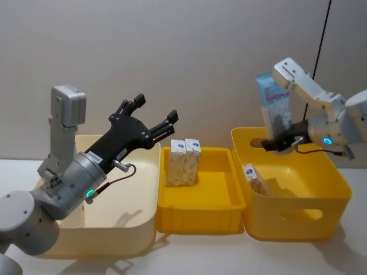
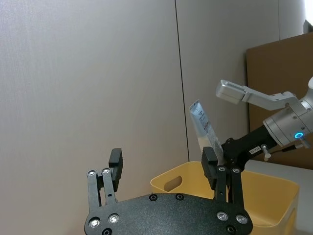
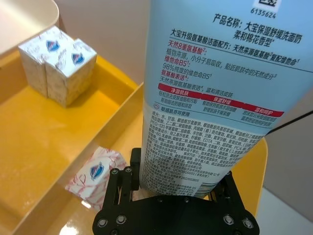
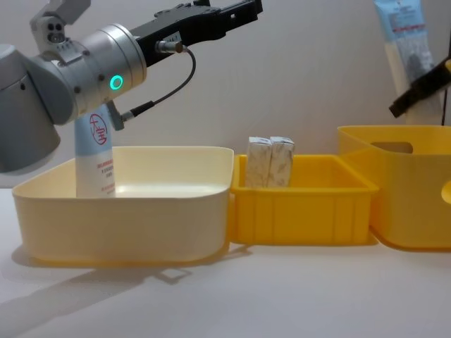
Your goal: Bimanual collaborative sorting of washing and personal care products
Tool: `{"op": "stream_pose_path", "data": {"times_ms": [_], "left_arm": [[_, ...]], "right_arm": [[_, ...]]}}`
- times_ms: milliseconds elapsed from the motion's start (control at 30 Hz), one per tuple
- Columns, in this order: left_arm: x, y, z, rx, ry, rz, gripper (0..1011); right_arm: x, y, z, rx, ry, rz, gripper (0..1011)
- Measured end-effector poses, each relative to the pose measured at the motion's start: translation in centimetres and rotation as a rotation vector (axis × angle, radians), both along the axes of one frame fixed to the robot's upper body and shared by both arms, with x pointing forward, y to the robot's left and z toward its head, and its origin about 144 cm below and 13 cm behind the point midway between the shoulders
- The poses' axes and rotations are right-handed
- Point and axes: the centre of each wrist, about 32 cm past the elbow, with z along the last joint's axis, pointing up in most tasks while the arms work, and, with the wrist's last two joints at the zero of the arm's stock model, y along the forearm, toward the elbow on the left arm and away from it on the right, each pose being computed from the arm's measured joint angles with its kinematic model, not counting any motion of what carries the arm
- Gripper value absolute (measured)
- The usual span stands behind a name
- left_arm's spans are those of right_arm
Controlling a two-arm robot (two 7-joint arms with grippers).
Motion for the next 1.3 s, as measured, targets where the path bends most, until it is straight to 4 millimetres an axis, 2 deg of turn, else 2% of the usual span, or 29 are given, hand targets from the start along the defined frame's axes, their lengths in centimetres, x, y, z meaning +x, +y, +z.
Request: {"op": "stream_pose_path", "data": {"times_ms": [133, 200, 333, 533, 967, 1300], "left_arm": [[0.0, 0.0, 0.0, 0.0, 0.0, 0.0, 1003], [0.0, 0.0, 0.0, 0.0, 0.0, 0.0, 1003], [0.0, 0.0, 0.0, 0.0, 0.0, 0.0, 1003], [0.0, 0.0, 0.0, 0.0, 0.0, 0.0, 1003], [0.0, 0.0, 0.0, 0.0, 0.0, 0.0, 1003], [0.0, 0.0, 0.0, 0.0, 0.0, 0.0, 1003]], "right_arm": [[0.9, -0.6, 0.4, 0.002, 0.062, -0.004, 675], [1.4, -1.0, 0.5, 0.006, 0.1, -0.005, 769], [2.6, -1.6, 0.8, 0.013, 0.163, -0.012, 890], [3.6, -2.4, 1.1, 0.024, 0.228, -0.015, 1001], [3.9, -3.0, 1.7, 0.03, 0.279, -0.014, 1001], [2.3, -3.0, 1.2, 0.032, 0.212, 0.006, 1001]]}}
